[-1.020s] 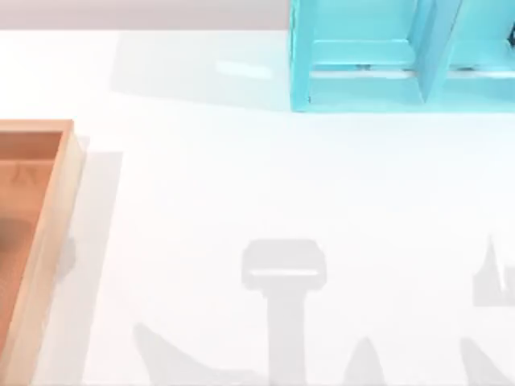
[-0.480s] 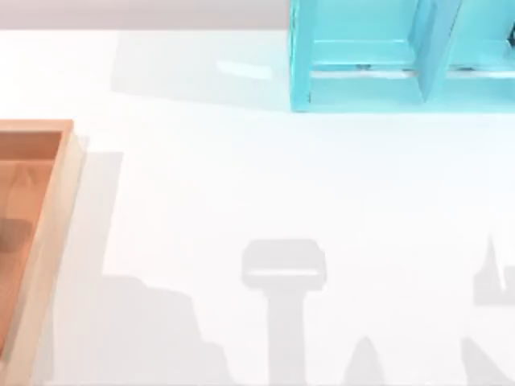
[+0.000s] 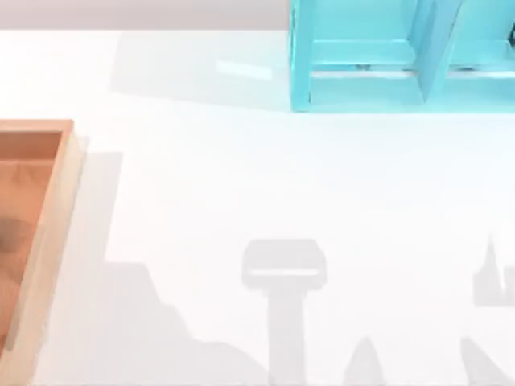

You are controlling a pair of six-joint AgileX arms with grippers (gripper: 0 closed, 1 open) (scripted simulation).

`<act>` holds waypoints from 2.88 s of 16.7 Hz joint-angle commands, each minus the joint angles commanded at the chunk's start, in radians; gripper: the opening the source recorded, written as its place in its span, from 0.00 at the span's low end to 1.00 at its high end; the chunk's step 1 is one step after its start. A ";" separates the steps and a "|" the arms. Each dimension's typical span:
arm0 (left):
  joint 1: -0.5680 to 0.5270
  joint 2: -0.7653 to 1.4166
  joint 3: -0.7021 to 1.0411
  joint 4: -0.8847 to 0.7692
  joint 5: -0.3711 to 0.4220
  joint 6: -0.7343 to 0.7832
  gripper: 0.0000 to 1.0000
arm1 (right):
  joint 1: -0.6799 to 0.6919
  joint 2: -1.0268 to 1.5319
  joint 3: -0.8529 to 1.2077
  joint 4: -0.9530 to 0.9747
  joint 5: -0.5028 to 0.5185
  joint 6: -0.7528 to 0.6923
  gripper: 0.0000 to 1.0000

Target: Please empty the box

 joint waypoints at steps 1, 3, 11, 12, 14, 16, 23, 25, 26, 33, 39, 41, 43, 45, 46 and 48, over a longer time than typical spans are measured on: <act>-0.005 -0.003 -0.003 0.003 0.000 -0.001 1.00 | 0.000 0.000 0.000 0.000 0.000 0.000 1.00; -0.003 0.003 -0.017 0.018 0.000 -0.002 1.00 | 0.000 0.000 0.000 0.000 0.000 0.000 1.00; 0.005 0.099 -0.250 0.357 0.000 0.007 1.00 | 0.000 0.000 0.000 0.000 0.000 0.000 1.00; 0.006 0.109 -0.272 0.384 0.000 0.008 1.00 | 0.000 0.000 0.000 0.000 0.000 0.000 1.00; 0.007 0.115 -0.289 0.405 0.000 0.009 1.00 | 0.000 0.000 0.000 0.000 0.000 0.000 1.00; 0.007 0.115 -0.289 0.405 0.000 0.009 1.00 | 0.000 0.000 0.000 0.000 0.000 0.000 1.00; 0.007 0.115 -0.289 0.405 0.000 0.009 0.55 | 0.000 0.000 0.000 0.000 0.000 0.000 1.00; 0.007 0.115 -0.289 0.405 0.000 0.009 0.40 | 0.000 0.000 0.000 0.000 0.000 0.000 1.00; 0.007 0.115 -0.289 0.405 0.000 0.009 0.32 | 0.000 0.000 0.000 0.000 0.000 0.000 1.00; 0.007 0.115 -0.289 0.405 0.000 0.009 0.00 | 0.000 0.000 0.000 0.000 0.000 0.000 1.00; 0.005 0.113 -0.289 0.405 0.001 0.010 0.00 | 0.000 0.000 0.000 0.000 0.000 0.000 1.00; 0.006 0.111 -0.274 0.389 0.001 0.009 0.00 | 0.000 0.000 0.000 0.000 0.000 0.000 1.00; 0.007 0.100 -0.219 0.331 0.001 0.010 0.00 | 0.000 0.000 0.000 0.000 0.000 0.000 1.00; 0.006 0.084 -0.143 0.231 0.001 0.010 0.00 | 0.000 0.000 0.000 0.000 0.000 0.000 1.00; 0.005 0.073 -0.100 0.166 0.001 0.010 0.00 | 0.000 0.000 0.000 0.000 0.000 0.000 1.00; 0.004 0.049 -0.014 0.035 0.001 0.008 0.00 | 0.000 0.000 0.000 0.000 0.000 0.000 1.00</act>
